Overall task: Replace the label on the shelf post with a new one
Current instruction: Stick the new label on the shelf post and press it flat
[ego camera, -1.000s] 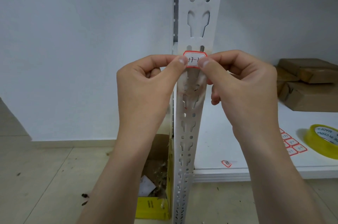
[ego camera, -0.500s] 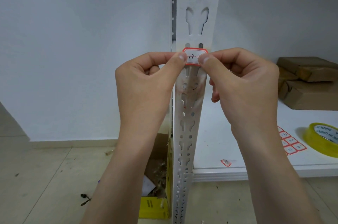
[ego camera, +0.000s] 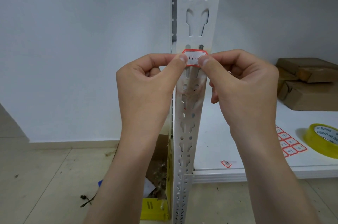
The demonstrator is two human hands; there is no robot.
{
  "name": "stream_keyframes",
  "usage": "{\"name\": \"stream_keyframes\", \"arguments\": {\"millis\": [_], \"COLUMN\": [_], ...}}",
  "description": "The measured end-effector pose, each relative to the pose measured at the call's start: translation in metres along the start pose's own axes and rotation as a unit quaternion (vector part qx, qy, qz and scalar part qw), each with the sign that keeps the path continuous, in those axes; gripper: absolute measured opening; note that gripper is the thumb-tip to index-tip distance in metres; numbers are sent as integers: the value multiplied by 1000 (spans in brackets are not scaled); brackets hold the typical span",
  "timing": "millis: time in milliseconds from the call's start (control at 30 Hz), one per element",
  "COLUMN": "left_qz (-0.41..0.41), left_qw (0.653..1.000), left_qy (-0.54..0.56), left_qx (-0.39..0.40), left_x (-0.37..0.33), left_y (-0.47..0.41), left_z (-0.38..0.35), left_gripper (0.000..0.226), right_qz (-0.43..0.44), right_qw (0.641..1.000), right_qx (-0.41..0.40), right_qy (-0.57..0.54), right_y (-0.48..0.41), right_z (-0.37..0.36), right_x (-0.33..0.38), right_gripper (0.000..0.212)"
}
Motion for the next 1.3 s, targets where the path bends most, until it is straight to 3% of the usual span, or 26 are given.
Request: {"name": "stream_keyframes", "arguments": {"millis": [1300], "left_qz": [-3], "left_qw": [1000], "left_qy": [-5], "left_qx": [-27], "left_x": [0], "left_y": [3], "left_z": [0], "left_gripper": [10], "right_qz": [37], "right_qw": [999], "right_qx": [-27], "right_qy": [5], "right_y": [6], "right_z": [1], "right_x": [6], "right_gripper": [22]}}
Point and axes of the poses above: each hand's wrist, its own y-axis away from the middle knuckle, its own z-axis out of the back of the hand, x = y × z, the point moved 7 cm from there along -y, towards the middle knuckle, and after that the axes turned 11 degrees about -z, right-handed, at the moved point
